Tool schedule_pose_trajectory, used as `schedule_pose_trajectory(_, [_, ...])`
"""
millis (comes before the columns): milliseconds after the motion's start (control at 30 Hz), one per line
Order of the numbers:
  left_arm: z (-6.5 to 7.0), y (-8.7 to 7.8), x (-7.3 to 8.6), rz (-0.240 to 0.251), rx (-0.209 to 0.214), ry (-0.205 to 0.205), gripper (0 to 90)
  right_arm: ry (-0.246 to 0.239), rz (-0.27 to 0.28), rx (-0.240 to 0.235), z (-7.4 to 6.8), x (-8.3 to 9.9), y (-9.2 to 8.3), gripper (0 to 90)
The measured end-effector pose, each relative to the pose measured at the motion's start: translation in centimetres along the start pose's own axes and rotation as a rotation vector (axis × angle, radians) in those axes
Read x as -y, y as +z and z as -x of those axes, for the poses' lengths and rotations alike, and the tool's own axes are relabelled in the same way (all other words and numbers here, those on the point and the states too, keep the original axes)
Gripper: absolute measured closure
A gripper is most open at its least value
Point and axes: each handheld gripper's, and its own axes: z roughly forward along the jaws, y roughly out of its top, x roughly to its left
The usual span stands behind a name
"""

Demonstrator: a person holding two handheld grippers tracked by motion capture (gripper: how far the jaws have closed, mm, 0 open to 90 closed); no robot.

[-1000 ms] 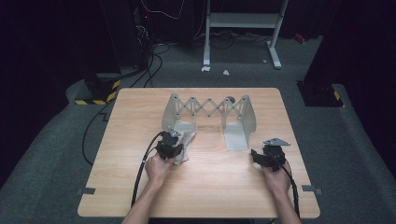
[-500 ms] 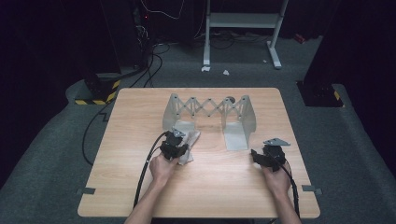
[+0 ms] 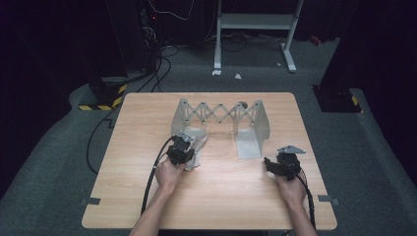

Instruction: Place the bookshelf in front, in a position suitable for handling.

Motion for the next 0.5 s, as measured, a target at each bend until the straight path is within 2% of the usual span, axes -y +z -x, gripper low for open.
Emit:
schedule_pose_trajectory(200, [0.0,0.5,-0.5,0.002,0.003,-0.032,72.9,0.000,0.000,0.000,0.0,0.0,0.0,34.6])
schedule_pose_trajectory(300, [0.3,0.8,-1.1,-0.020,-0.013,0.003,72.6,0.000,0.000,0.001,0.0,0.0,0.0,34.7])
schedule_pose_trajectory(367, [0.4,0.9,-1.4,-0.020,-0.017,0.008,72.6,0.001,0.000,0.002,0.0,0.0,0.0,34.7])
schedule_pose_trajectory(467, [0.0,1.0,-1.3,-0.019,-0.004,-0.025,72.7,0.001,0.000,0.002,0.0,0.0,0.0,34.7])
schedule_pose_trajectory(500, [-0.1,1.0,-1.3,-0.019,-0.011,-0.029,72.6,0.001,0.000,0.002,0.0,0.0,0.0,34.7])
